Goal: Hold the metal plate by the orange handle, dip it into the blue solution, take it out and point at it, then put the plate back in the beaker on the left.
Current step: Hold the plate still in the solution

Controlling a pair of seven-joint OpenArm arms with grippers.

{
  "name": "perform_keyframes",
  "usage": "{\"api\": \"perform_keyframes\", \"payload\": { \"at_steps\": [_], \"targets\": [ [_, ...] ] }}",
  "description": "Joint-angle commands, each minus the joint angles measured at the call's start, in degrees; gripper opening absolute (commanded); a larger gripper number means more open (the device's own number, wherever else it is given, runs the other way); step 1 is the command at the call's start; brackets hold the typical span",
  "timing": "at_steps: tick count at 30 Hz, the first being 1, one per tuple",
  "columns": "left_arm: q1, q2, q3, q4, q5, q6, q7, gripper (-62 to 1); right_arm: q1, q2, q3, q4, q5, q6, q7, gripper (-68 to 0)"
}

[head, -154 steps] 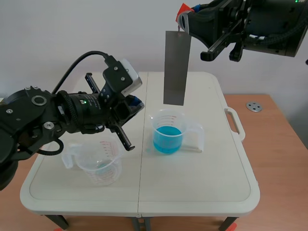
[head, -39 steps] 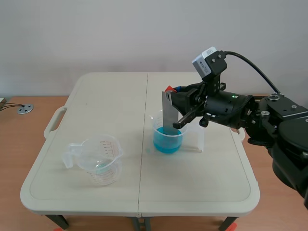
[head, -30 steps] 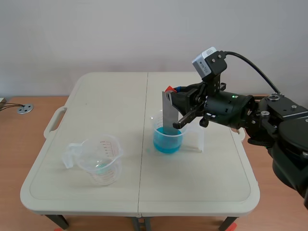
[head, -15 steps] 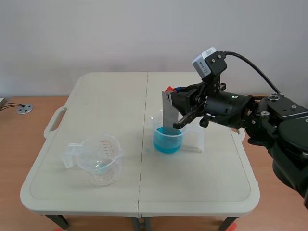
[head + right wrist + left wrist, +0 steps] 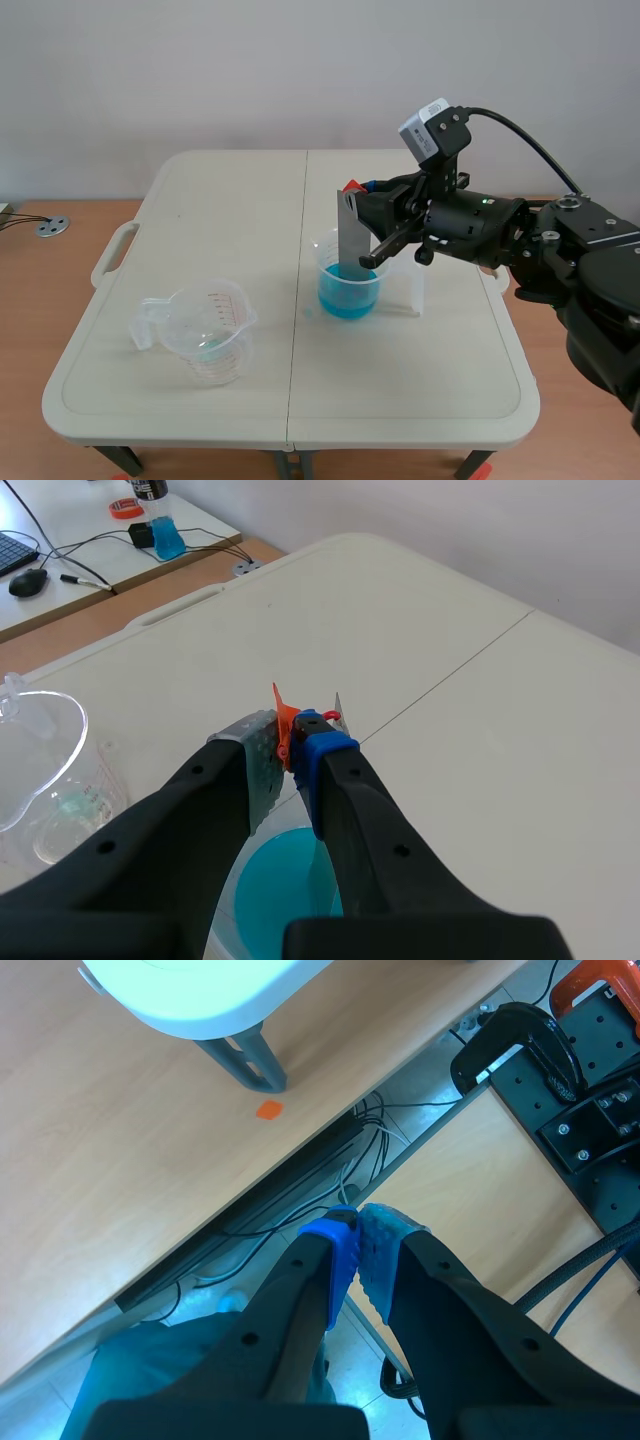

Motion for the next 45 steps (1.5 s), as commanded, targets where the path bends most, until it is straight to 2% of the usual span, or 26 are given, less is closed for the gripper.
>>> {"api": "perform_keyframes", "payload": {
  "at_steps": [1,22,45],
  "targets": [
    [-0.2,0.4,0.2,0.9,-0.4,-0.2,-0.5,-59.4,0.3,0.3,-0.2,-0.1,-0.5,0.9,-0.7,-66.2],
    [-0.3,0.6,0.2,0.9,-0.4,-0.5,-0.5,-59.4,0.5,0.6,-0.2,0.2,-0.4,0.9,0.5,-66.2],
    [-0.3,0.6,0.2,0.9,-0.4,-0.5,-0.6,-59.4,0.4,0.8,-0.2,10.0,-0.4,0.9,-1.4,-66.2]
  ]
}}
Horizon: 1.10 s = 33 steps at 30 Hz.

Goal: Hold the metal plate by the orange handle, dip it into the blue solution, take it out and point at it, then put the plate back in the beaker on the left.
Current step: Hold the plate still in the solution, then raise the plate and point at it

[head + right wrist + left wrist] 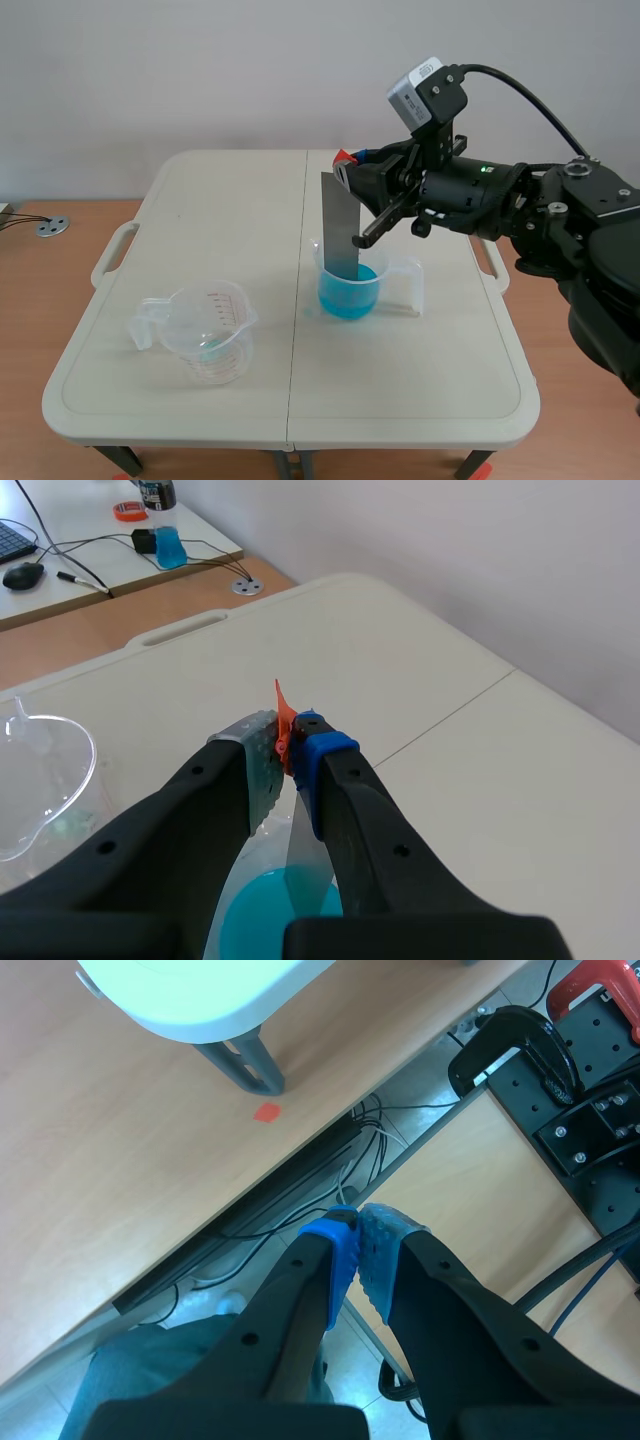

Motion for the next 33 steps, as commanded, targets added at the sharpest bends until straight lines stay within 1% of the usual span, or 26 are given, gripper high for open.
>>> {"api": "perform_keyframes", "payload": {
  "at_steps": [1,11,18,26,33],
  "targets": [
    [0.0,0.4,0.2,0.9,-0.4,-0.1,-0.6,-59.4,0.8,0.8,-0.2,1.8,0.8,0.8,0.9,-66.2],
    [-1.0,0.4,0.2,0.9,-0.3,-0.1,-1.8,-59.4,0.7,1.0,-0.2,6.4,1.1,0.8,-2.4,-66.2],
    [-3.2,0.4,0.2,0.9,-0.3,-0.1,-1.8,-59.4,-1.9,3.0,-0.1,12.5,1.9,0.8,-3.0,-66.2],
    [-8.1,0.4,0.2,0.9,-0.4,-0.1,-1.9,-59.4,-5.6,4.3,1.2,19.0,2.6,0.8,-3.7,-66.2],
    [-14.3,0.4,0.3,0.9,-0.4,-0.2,-1.9,-59.4,-6.9,4.4,4.1,23.2,2.8,0.8,-3.9,-66.2]
  ]
}}
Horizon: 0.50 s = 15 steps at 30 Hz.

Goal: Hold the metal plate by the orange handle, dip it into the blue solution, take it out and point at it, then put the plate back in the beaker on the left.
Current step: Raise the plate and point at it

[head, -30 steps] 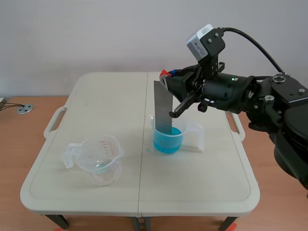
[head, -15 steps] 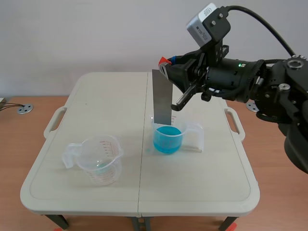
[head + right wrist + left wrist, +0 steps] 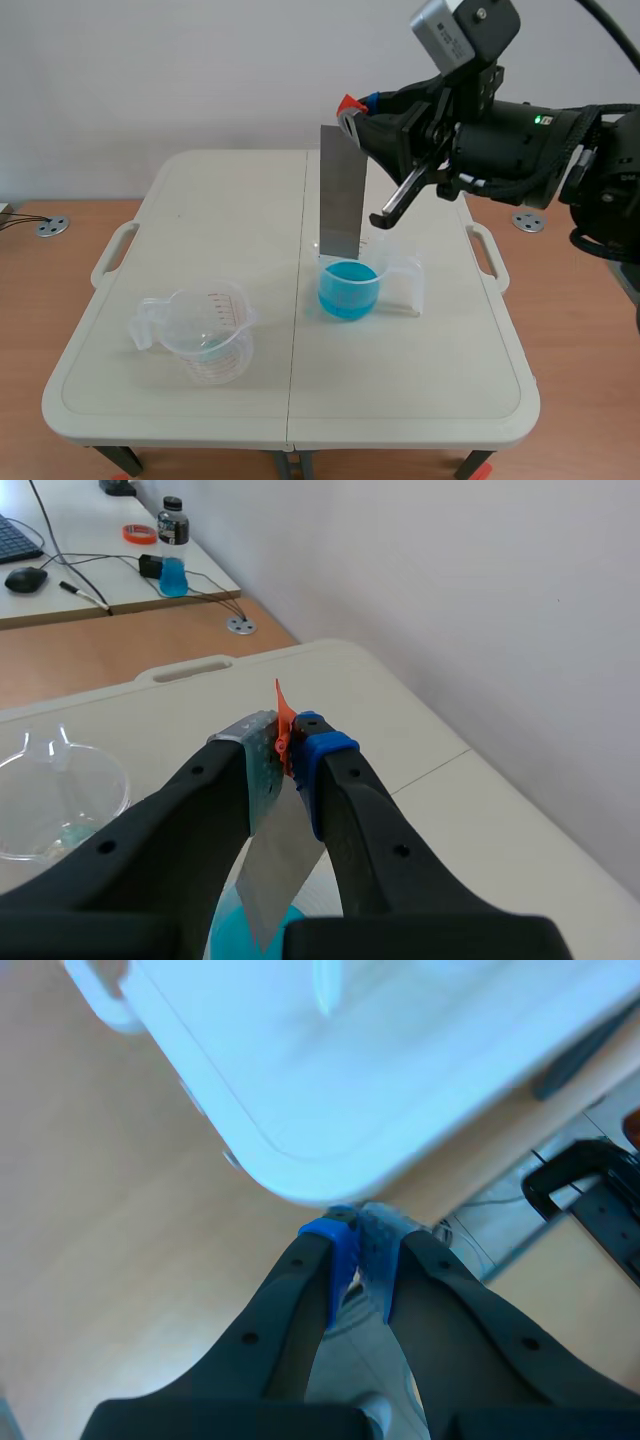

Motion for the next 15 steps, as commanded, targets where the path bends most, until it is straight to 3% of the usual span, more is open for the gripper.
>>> {"api": "perform_keyframes", "payload": {
  "at_steps": [1,15],
  "targets": [
    [-1.5,0.4,0.2,0.9,-0.4,0.0,-1.0,-59.4,1.0,0.8,0.8,1.4,1.1,0.3,0.9,-66.2],
    [-18.6,0.4,8.1,0.9,1.4,0.0,1.9,-59.4,1.1,0.8,3.0,6.9,1.1,0.3,0.9,-66.2]
  ]
}}
